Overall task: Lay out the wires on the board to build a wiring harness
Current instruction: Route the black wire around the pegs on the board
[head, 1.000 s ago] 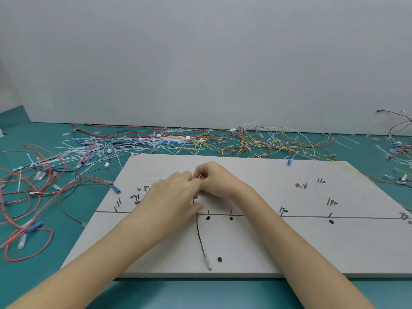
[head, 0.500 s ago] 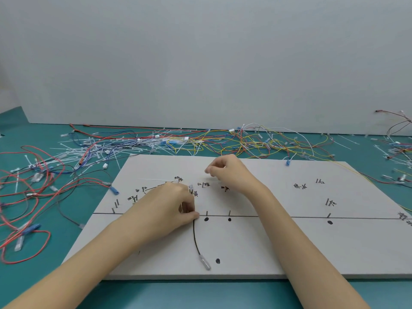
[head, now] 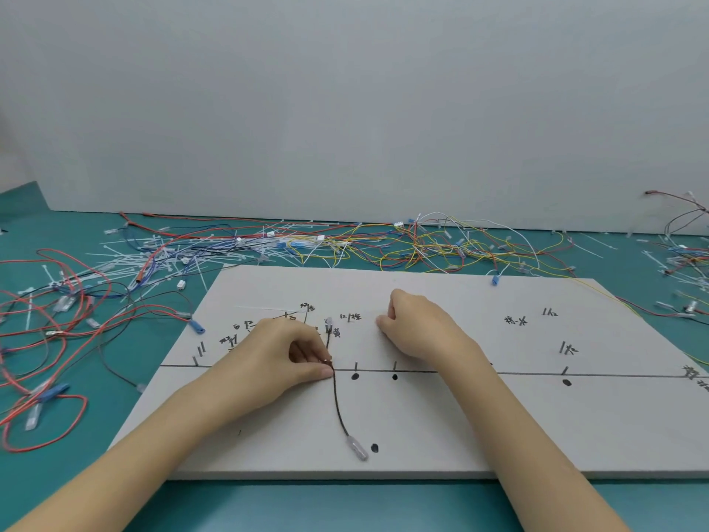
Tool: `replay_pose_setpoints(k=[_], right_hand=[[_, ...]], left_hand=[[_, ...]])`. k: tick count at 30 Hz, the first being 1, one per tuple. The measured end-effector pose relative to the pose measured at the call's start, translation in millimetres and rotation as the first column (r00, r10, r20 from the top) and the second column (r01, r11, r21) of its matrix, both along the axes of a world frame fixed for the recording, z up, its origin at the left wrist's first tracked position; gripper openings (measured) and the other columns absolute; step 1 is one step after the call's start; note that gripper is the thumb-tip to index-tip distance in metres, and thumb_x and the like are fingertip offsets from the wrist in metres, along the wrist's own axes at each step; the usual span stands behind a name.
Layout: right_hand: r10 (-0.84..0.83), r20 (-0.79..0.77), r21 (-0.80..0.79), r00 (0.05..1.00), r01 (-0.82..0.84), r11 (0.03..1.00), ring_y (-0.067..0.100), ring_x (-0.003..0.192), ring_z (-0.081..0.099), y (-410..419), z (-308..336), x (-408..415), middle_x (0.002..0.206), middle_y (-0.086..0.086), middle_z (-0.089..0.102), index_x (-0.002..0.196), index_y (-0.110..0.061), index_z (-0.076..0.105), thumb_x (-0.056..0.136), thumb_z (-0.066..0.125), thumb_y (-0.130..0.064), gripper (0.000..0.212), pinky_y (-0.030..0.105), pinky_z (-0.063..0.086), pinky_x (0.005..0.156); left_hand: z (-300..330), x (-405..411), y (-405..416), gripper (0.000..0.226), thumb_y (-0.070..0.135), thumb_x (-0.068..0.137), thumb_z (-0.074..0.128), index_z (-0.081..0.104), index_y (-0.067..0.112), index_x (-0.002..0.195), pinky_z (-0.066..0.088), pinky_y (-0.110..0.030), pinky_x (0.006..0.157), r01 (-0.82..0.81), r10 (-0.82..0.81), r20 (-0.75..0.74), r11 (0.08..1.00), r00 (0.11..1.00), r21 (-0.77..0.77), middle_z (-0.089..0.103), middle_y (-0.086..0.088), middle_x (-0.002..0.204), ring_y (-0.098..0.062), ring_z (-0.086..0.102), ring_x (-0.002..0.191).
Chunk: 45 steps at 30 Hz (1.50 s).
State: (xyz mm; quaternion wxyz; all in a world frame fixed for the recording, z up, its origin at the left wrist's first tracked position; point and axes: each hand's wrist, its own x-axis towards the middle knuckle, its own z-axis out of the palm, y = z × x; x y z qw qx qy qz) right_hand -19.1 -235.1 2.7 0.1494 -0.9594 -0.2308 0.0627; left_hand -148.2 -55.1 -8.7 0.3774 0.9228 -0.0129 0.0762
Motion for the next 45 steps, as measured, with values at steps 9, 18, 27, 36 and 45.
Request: replay_pose_setpoints(k=[9, 18, 27, 36, 45], right_hand=[[0.147, -0.065, 0.161, 0.987, -0.135, 0.978, 0.023, 0.082, 0.046, -2, -3, -2, 0.081, -0.005, 0.043, 0.109, -0.025, 0.041, 0.09, 0.033, -0.006, 0.029, 0.033, 0.033, 0.06], [0.207, -0.096, 0.189, 0.974, -0.186, 0.964, 0.018, 0.068, 0.044, -5, 0, 2, 0.076, 0.001, 0.046, 0.102, -0.032, 0.035, 0.086, 0.033, -0.005, 0.032, 0.035, 0.034, 0.058], [0.221, -0.096, 0.218, 0.971, -0.196, 0.956, 0.02, 0.063, 0.04, -7, -1, 8, 0.07, 0.002, 0.044, 0.098, -0.029, 0.035, 0.085, 0.036, -0.005, 0.027, 0.035, 0.031, 0.057], [0.091, -0.086, 0.229, 0.992, -0.069, 0.971, 0.021, 0.065, 0.042, -37, -3, 27, 0.071, 0.002, 0.045, 0.096, -0.027, 0.036, 0.087, 0.036, -0.005, 0.024, 0.035, 0.034, 0.061], [0.003, -0.089, 0.242, 0.996, 0.019, 0.97, 0.02, 0.072, 0.046, -37, -6, 30, 0.077, -0.001, 0.048, 0.099, -0.024, 0.041, 0.088, 0.037, -0.007, 0.021, 0.033, 0.034, 0.06]], left_hand=[[-3, 1, -1, 0.01, 0.019, 0.08, 0.077, 0.07, 0.024, 0.074, 0.04, -0.015, 0.065, 0.046, -0.074, 0.139, 0.979, 0.988, 0.196, 0.061, 0.017, 0.072, -0.005, 0.055, 0.077], [-6, 2, -1, 0.011, 0.015, 0.081, 0.075, 0.068, 0.021, 0.075, 0.037, -0.012, 0.064, 0.07, -0.105, 0.157, 0.973, 0.982, 0.218, 0.06, 0.015, 0.073, -0.004, 0.054, 0.076], [-9, 2, -8, 0.013, 0.012, 0.082, 0.073, 0.063, 0.017, 0.075, 0.035, -0.013, 0.065, 0.06, -0.101, 0.183, 0.975, 0.978, 0.216, 0.058, 0.013, 0.074, -0.003, 0.05, 0.073], [-8, 28, -42, 0.012, 0.014, 0.085, 0.07, 0.061, 0.017, 0.077, 0.034, -0.011, 0.067, 0.084, -0.114, 0.171, 0.982, 0.979, 0.169, 0.056, 0.012, 0.077, 0.0, 0.049, 0.073], [-8, 24, -44, 0.025, 0.015, 0.092, 0.061, 0.062, 0.035, 0.106, 0.035, -0.009, 0.084, 0.188, -0.21, 0.122, 0.967, 0.97, 0.173, 0.046, 0.016, 0.099, 0.0, 0.047, 0.096]])
